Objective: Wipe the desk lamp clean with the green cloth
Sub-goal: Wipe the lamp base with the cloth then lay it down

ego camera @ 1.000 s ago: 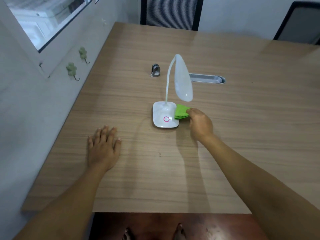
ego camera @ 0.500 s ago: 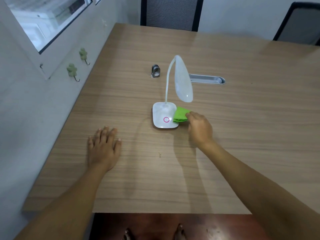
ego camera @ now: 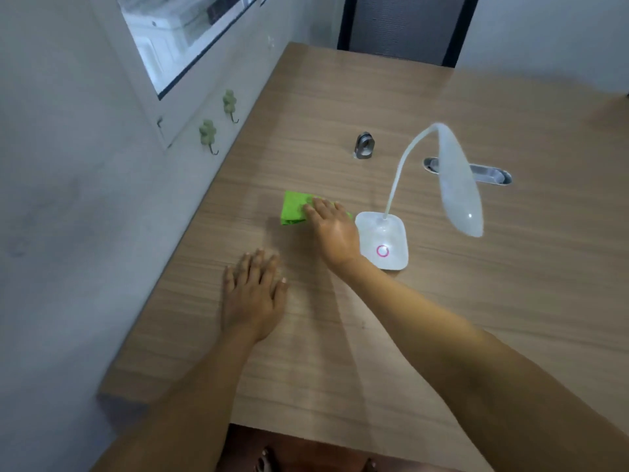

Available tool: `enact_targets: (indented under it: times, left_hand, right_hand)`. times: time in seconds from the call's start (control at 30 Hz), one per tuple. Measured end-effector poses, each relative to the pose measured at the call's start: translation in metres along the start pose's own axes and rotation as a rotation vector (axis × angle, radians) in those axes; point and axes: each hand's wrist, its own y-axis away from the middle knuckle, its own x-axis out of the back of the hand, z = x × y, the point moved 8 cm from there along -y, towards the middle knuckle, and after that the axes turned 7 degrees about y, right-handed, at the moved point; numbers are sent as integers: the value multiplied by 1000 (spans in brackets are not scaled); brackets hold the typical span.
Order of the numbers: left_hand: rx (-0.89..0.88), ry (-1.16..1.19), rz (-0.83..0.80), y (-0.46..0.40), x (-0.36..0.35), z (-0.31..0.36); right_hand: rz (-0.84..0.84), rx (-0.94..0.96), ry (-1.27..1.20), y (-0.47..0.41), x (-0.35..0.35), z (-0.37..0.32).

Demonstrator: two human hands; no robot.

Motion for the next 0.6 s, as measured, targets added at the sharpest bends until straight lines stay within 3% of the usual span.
enact_targets:
  times: [0.17, 0.4, 0.6]
  left_hand:
    - [-3, 11, 33, -2, 0, -1]
    - [0, 7, 59, -2, 2, -2]
    - [1, 9, 48, -2, 1, -2]
  right_hand:
    - [-112, -25, 76, -30, -37, 0]
    - [-293, -30, -192, -24, -77, 5]
    - [-389, -30, -193, -11, -85, 1]
